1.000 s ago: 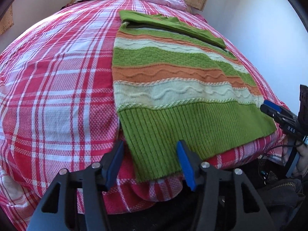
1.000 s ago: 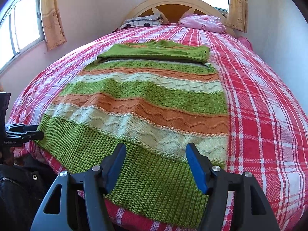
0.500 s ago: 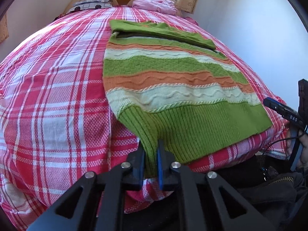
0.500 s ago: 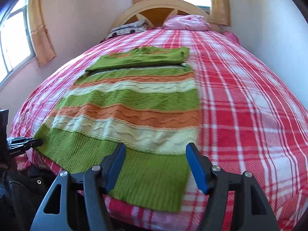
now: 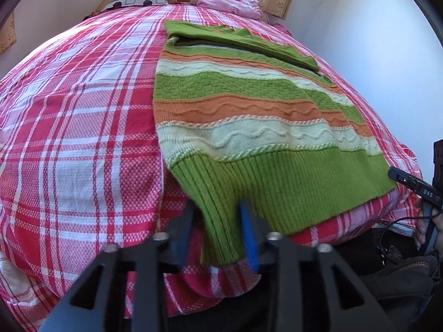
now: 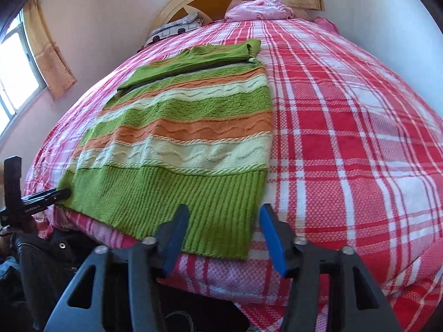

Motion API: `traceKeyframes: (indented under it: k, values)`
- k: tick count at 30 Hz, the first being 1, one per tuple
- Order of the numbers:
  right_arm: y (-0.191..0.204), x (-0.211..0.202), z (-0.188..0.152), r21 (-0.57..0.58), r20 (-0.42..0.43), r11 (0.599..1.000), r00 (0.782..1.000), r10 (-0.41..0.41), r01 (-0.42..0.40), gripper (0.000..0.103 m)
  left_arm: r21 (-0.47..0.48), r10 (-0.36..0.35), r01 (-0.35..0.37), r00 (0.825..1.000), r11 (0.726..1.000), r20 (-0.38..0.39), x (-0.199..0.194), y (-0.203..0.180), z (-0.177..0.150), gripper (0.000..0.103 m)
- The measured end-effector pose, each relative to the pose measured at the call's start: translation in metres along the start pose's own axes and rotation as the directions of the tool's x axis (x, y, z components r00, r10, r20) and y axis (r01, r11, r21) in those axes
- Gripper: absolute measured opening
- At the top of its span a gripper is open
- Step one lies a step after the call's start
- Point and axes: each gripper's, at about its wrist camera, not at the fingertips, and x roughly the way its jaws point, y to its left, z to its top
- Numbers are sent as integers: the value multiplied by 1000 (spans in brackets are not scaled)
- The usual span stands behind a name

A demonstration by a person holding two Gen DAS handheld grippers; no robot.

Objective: Fold small clothes
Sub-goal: 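Close both grippers on the green ribbed hem of the sweater, then lift the hem with both grippers and fold it over toward the collar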

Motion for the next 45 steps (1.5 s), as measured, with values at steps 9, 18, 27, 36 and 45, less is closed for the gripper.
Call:
traceKeyframes:
  k: [9,18,27,36,45]
  values:
    - [-15,1,-3,79,-7,988,991,132,-131,10,21,-56,55,998,998,10,-5,1,1,12]
    - [-19,-23,4,87,157,968,963,219,-235,9,3,-113,113,990,994,85,-23,4,14,11]
    - [-26,-31,12,110,205,953,944,258,-284,7,41,-154,150,979,988,130,-36,4,24,9]
    - [-24,-45,42,74,291,954,921,258,-290,5,58,-166,157,962,986,215,-50,5,59,9]
    - [-26,-51,73,65,351,958,905,241,-280,4,17,-189,191,946,981,262,-44,10,91,9]
